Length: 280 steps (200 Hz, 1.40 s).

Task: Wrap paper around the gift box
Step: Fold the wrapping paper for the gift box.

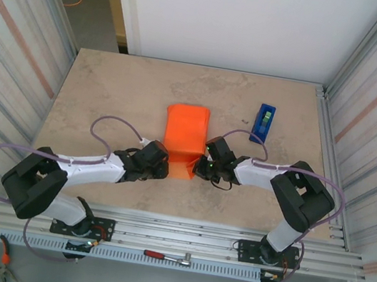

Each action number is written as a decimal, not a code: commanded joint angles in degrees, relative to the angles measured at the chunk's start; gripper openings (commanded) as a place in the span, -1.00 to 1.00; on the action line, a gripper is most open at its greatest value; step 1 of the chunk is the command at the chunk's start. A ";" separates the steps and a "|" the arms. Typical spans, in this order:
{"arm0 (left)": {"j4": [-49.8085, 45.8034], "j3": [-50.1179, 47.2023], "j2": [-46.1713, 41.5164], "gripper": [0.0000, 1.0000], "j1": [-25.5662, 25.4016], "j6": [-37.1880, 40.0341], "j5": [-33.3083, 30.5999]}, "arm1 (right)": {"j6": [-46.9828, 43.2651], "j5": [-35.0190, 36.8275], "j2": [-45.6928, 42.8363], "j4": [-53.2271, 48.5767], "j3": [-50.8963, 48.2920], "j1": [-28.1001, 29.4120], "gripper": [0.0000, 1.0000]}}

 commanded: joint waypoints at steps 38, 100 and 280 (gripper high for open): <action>-1.28 3.04 1.80 -0.51 -0.32 0.69 -2.39 | 0.31 -0.66 0.97 0.55 -1.55 -0.30 -1.00; -1.02 5.00 4.10 -1.00 -0.43 1.97 -1.79 | 0.36 -1.03 0.55 0.39 -1.50 -0.28 -1.00; -0.91 -2.83 -3.82 -0.59 10.92 3.60 3.55 | 0.19 -0.94 -0.76 -0.95 -2.09 -0.57 -1.00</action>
